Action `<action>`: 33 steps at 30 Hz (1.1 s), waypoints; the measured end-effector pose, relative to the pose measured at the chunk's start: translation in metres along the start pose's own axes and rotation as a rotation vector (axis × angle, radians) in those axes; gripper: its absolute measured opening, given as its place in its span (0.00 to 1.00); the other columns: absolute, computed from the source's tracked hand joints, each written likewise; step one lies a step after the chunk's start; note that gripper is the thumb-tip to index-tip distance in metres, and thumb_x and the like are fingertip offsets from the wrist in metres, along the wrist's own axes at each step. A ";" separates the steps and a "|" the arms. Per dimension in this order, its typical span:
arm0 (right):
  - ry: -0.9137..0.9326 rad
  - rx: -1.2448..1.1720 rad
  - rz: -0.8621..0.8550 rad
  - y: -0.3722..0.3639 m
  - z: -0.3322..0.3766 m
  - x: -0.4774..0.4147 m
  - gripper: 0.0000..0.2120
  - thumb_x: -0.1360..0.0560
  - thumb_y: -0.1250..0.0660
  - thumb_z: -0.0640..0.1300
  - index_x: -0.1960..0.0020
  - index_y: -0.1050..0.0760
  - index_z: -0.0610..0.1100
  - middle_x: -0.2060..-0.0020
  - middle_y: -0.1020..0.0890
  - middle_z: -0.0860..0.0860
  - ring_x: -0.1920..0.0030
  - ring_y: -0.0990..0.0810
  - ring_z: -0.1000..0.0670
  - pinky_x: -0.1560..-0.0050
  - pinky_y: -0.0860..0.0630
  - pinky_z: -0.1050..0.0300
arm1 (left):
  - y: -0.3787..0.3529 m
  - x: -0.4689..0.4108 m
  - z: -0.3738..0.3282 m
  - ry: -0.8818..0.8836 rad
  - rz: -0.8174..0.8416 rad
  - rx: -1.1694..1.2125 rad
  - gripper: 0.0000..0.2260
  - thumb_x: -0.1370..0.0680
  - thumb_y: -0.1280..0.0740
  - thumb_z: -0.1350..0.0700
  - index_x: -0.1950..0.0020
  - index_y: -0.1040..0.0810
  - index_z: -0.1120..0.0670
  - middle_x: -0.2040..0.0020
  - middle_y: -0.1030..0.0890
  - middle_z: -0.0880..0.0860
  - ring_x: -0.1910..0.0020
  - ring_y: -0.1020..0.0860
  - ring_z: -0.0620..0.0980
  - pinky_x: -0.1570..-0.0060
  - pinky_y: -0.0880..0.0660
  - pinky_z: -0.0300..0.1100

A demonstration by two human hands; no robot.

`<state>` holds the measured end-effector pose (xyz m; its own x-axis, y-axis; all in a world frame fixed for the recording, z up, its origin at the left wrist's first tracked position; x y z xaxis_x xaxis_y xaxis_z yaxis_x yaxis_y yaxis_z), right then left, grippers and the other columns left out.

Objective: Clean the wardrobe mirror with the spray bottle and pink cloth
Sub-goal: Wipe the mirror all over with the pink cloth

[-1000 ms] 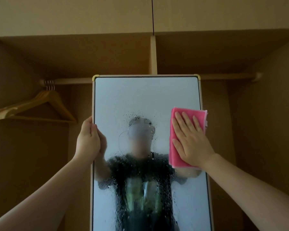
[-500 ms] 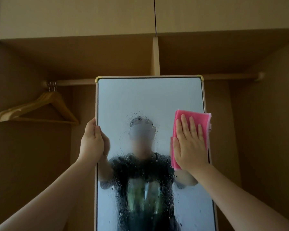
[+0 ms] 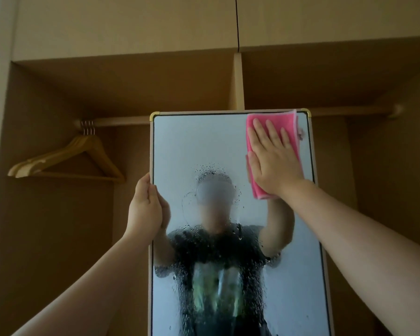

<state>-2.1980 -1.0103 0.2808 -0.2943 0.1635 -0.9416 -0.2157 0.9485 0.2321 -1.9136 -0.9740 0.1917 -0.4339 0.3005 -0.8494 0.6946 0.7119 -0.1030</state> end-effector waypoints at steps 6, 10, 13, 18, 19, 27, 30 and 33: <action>-0.010 -0.061 -0.028 0.004 0.002 -0.019 0.28 0.18 0.60 0.53 0.21 0.53 0.45 0.21 0.50 0.48 0.22 0.53 0.46 0.24 0.58 0.47 | -0.002 -0.001 0.003 -0.037 0.029 0.023 0.15 0.16 0.47 0.57 0.30 0.32 0.56 0.71 0.27 0.23 0.72 0.29 0.21 0.75 0.38 0.16; -0.035 -0.047 -0.042 0.005 0.002 -0.020 0.28 0.18 0.58 0.52 0.21 0.52 0.43 0.21 0.49 0.47 0.22 0.51 0.46 0.24 0.57 0.48 | -0.004 -0.001 0.005 -0.078 -0.003 0.029 0.15 0.17 0.46 0.58 0.31 0.31 0.54 0.69 0.29 0.20 0.71 0.31 0.18 0.74 0.41 0.14; -0.048 0.024 -0.033 0.007 0.006 -0.017 0.28 0.18 0.58 0.53 0.21 0.52 0.44 0.21 0.48 0.47 0.22 0.50 0.44 0.25 0.56 0.42 | -0.004 -0.005 0.012 -0.076 -0.027 0.019 0.15 0.17 0.46 0.55 0.31 0.30 0.53 0.65 0.28 0.19 0.68 0.30 0.18 0.70 0.40 0.13; -0.037 0.012 -0.017 0.006 0.011 -0.006 0.28 0.19 0.58 0.53 0.21 0.51 0.43 0.22 0.47 0.47 0.22 0.50 0.44 0.24 0.54 0.42 | -0.003 -0.007 0.015 -0.079 -0.040 0.003 0.15 0.17 0.46 0.53 0.31 0.31 0.51 0.62 0.28 0.18 0.63 0.30 0.17 0.67 0.40 0.13; -0.033 0.008 -0.016 0.005 0.014 -0.002 0.28 0.19 0.58 0.53 0.21 0.50 0.43 0.22 0.46 0.47 0.22 0.50 0.44 0.24 0.53 0.41 | -0.003 -0.006 0.014 -0.079 -0.036 0.002 0.15 0.17 0.46 0.54 0.31 0.31 0.52 0.61 0.28 0.18 0.62 0.31 0.17 0.66 0.40 0.12; -0.018 -0.031 -0.015 -0.007 0.036 0.042 0.27 0.18 0.58 0.52 0.22 0.48 0.42 0.23 0.43 0.45 0.22 0.48 0.44 0.24 0.49 0.40 | -0.001 -0.005 0.011 -0.054 -0.013 0.020 0.15 0.17 0.46 0.56 0.31 0.30 0.52 0.59 0.29 0.17 0.60 0.31 0.16 0.65 0.41 0.12; -0.006 -0.037 -0.002 -0.014 0.047 0.064 0.27 0.18 0.55 0.51 0.22 0.48 0.42 0.23 0.45 0.45 0.23 0.47 0.43 0.25 0.46 0.38 | -0.002 -0.005 0.011 -0.049 -0.009 0.008 0.15 0.17 0.46 0.56 0.31 0.31 0.52 0.58 0.30 0.17 0.58 0.31 0.16 0.63 0.41 0.12; 0.033 -0.045 0.011 -0.021 0.059 0.089 0.27 0.19 0.53 0.50 0.22 0.47 0.41 0.23 0.45 0.45 0.23 0.46 0.42 0.26 0.45 0.38 | 0.000 -0.006 0.012 -0.037 0.014 -0.006 0.15 0.17 0.47 0.55 0.31 0.31 0.50 0.55 0.25 0.24 0.54 0.28 0.21 0.60 0.35 0.17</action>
<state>-2.1649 -0.9994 0.1781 -0.3269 0.1644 -0.9306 -0.2540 0.9332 0.2541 -1.9041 -0.9833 0.1909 -0.4023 0.2871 -0.8693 0.6973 0.7114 -0.0877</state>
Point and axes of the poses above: each hand's wrist, its own x-axis away from the middle knuckle, its own y-axis out of the back of the hand, z = x × y, the point moved 3 cm from there along -x, towards the middle knuckle
